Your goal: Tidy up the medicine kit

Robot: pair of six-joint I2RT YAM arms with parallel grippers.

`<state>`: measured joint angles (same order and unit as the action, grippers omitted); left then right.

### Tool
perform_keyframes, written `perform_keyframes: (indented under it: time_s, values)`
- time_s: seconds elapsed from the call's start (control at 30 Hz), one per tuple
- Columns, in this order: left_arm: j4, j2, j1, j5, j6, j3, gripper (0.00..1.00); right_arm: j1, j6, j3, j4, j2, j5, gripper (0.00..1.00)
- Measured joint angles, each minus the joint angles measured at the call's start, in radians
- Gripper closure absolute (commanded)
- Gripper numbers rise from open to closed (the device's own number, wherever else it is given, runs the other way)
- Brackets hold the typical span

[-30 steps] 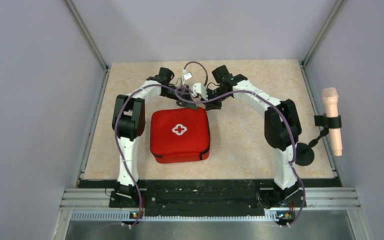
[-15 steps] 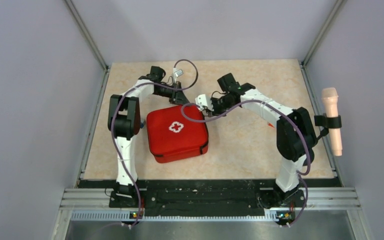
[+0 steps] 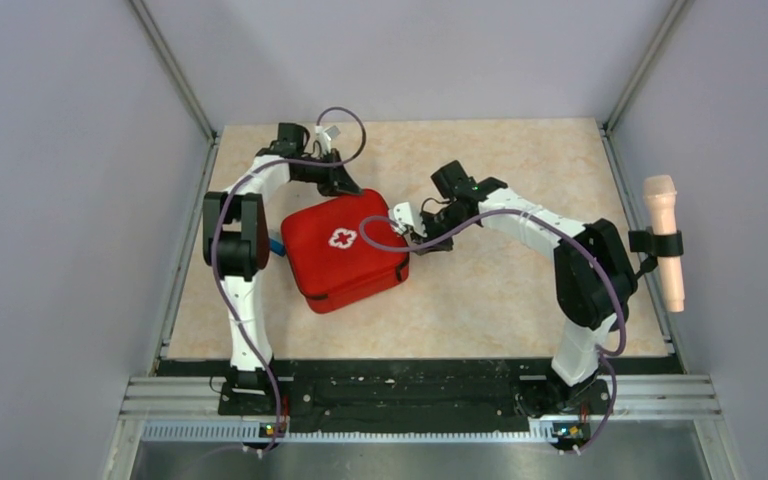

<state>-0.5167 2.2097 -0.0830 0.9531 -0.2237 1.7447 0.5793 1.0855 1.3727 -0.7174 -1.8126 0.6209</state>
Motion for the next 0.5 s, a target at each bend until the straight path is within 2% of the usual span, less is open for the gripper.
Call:
perform_keyframes:
  time_s: [0.5]
  values:
    - [0.053,-0.056,0.015,-0.155,-0.163,-0.057,1.0,0.021,-0.152,-0.024,0.018,0.012,0.047,1.0]
